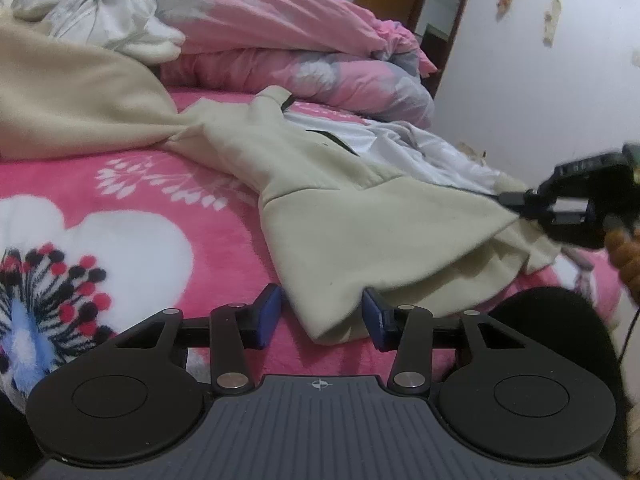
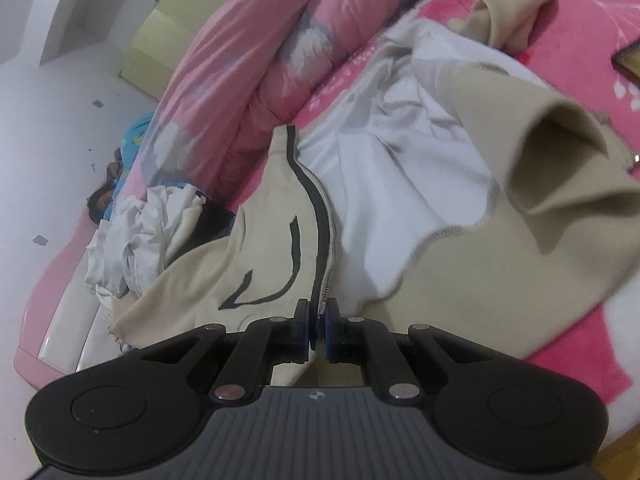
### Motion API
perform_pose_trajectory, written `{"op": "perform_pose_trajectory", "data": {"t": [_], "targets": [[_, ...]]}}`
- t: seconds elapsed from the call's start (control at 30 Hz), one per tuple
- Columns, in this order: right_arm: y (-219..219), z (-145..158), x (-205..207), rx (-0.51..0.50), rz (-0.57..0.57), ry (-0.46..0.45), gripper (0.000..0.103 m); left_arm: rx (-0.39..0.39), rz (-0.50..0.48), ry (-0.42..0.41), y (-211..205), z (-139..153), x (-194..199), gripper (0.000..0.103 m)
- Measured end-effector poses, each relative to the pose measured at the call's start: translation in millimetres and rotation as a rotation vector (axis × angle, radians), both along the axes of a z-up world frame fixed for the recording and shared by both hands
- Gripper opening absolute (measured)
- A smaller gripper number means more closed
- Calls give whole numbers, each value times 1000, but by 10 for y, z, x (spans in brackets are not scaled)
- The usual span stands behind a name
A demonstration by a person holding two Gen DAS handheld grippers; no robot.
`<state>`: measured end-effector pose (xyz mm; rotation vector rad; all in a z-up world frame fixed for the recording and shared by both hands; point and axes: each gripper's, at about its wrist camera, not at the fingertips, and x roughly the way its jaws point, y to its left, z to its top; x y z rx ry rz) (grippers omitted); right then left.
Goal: Fold clothes
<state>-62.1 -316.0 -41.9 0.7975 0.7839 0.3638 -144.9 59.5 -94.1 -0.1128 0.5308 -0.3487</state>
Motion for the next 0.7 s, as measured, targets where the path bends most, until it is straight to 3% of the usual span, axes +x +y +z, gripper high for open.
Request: {"op": "perform_pose_trajectory", "data": {"t": [0.1, 0.2, 0.37, 0.53, 0.63, 0.7], "targets": [[-39, -51, 5, 31, -9, 10, 6, 146, -17, -72, -182, -45, -115, 45], [-23, -44, 12, 22, -6, 6, 6, 198, -20, -97, -247, -64, -175, 45], [7, -42, 18, 7, 1, 7, 6, 93, 49, -66, -136, -6, -98, 37], [65, -73, 10, -20, 23, 19, 6, 68, 140, -75, -124, 115, -94, 7], [110, -81, -5, -46, 43, 23, 6, 86, 182, -160, -167, 359, -283, 6], [133, -19, -43, -58, 62, -2, 6, 137, 173, -250, -259, 538, -470, 6]]}}
